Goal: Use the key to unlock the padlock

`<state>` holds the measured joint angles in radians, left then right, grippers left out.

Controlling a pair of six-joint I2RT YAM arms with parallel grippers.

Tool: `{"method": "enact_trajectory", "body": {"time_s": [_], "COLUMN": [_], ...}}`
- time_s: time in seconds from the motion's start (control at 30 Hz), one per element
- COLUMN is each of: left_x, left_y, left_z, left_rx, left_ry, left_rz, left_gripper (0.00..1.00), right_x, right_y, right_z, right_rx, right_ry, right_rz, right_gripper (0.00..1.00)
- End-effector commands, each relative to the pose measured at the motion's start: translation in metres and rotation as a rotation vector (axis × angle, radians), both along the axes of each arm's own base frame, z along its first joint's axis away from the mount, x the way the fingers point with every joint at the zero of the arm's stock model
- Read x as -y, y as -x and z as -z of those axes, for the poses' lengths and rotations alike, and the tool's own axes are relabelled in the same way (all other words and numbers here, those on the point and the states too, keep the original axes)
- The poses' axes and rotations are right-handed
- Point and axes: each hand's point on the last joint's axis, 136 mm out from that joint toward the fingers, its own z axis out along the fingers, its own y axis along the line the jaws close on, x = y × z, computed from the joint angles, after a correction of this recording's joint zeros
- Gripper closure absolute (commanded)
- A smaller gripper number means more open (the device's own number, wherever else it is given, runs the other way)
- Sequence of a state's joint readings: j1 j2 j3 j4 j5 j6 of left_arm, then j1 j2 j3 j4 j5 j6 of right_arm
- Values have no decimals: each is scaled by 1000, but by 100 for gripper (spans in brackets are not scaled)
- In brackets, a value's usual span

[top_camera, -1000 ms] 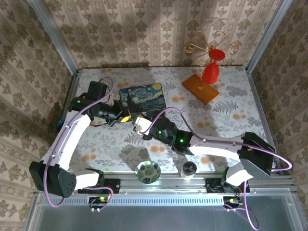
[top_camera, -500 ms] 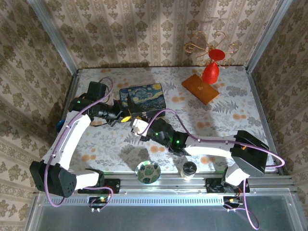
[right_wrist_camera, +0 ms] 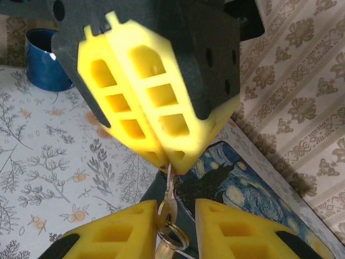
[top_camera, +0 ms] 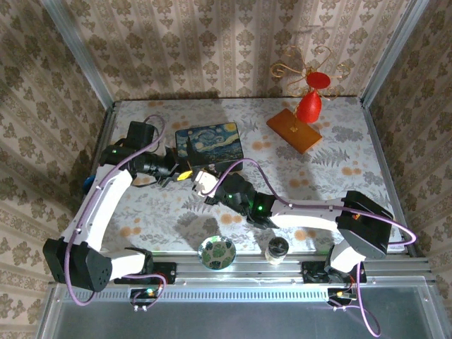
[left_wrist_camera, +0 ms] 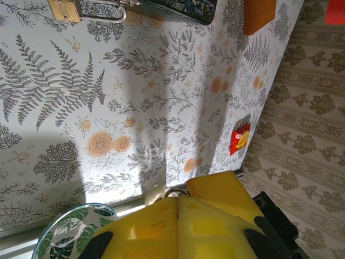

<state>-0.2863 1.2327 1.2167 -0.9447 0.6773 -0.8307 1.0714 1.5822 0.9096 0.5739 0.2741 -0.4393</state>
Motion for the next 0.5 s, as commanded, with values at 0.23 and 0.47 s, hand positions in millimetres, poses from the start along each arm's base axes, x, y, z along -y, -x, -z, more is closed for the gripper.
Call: {"method": "enact_trajectory", "body": {"time_s": [0.23,0.47], "left_x": [-1,-3], "left_y": [2,2], "left_z": [-5,-6], "left_rx": [5,4], "left_ry": [25,25], "left_rz": [-6,-12], "left_gripper": [100,100], "right_x": [-2,0], "right_y": [-5,-7], "right_z": [-12,-8], "right_rx": [12,7], "right_ry": [-49,-40], "right_rz": [30,47], "right_gripper": [81,85]}}
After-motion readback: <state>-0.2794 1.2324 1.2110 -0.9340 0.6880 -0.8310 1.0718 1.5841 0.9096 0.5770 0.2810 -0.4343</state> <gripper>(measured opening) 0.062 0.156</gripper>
